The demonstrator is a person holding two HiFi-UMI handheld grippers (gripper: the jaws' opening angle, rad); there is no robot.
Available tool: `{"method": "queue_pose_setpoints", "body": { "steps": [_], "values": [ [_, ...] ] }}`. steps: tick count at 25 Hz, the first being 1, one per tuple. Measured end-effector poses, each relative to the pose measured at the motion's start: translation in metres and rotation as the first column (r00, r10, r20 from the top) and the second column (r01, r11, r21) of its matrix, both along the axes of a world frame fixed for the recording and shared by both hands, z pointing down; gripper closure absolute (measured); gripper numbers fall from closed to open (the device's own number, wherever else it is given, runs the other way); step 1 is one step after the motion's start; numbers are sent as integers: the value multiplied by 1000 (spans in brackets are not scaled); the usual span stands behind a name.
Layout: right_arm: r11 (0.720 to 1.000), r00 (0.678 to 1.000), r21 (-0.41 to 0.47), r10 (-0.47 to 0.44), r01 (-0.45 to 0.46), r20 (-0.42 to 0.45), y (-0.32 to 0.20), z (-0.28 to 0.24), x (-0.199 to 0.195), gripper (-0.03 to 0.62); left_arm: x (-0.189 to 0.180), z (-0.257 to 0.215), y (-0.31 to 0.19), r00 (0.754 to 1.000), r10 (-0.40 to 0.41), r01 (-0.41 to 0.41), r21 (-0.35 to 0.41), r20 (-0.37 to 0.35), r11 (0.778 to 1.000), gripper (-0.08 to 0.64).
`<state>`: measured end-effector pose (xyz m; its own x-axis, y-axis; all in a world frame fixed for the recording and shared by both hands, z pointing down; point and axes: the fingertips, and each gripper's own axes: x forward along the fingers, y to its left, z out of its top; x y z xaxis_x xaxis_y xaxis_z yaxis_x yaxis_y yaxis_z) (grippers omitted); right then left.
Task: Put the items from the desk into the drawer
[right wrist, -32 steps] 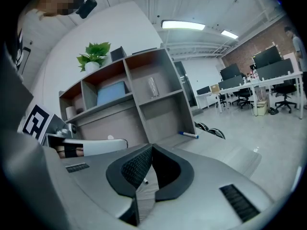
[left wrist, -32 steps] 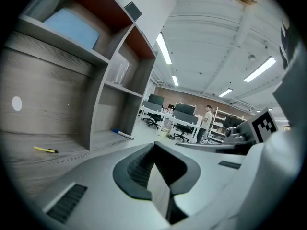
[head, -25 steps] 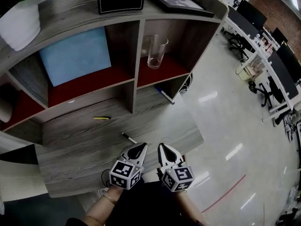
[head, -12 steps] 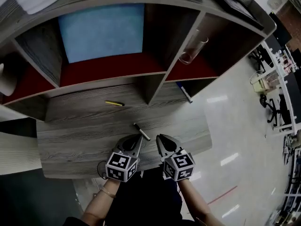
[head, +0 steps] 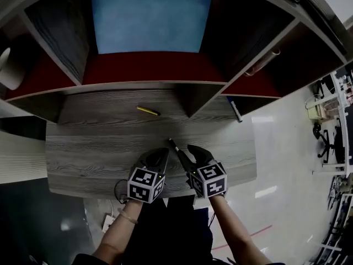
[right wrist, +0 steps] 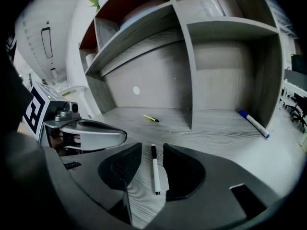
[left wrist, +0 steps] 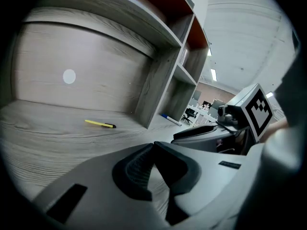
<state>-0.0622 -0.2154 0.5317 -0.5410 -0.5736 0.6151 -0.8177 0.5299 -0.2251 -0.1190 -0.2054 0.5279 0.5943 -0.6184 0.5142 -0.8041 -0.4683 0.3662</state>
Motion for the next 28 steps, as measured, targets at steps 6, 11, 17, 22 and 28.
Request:
{"method": "queue_pose_setpoints", "body": {
  "steps": [6, 11, 17, 22, 28],
  "values": [
    [992, 994, -80, -100, 96, -51, -10, 22, -16, 420, -5, 16, -11, 1000, -17, 17, -29, 5, 999, 532],
    [983, 984, -132, -144, 130, -108, -16, 39, -26, 420, -9, 30, -14, 999, -44, 44, -58, -5, 997, 532],
    [972, 976, -189, -167, 140, -137, -21, 56, -32, 420, -12, 46, -13, 998, -69, 68, -81, -6, 994, 532],
    [964, 968, -224, -182, 142, -170, -24, 66, -37, 420, -15, 46, -15, 996, -82, 81, -75, -15, 994, 532],
    [962, 964, -234, -186, 139, -192, -26, 68, -41, 420, -18, 46, -16, 995, -95, 93, -75, -25, 993, 532]
  ]
}}
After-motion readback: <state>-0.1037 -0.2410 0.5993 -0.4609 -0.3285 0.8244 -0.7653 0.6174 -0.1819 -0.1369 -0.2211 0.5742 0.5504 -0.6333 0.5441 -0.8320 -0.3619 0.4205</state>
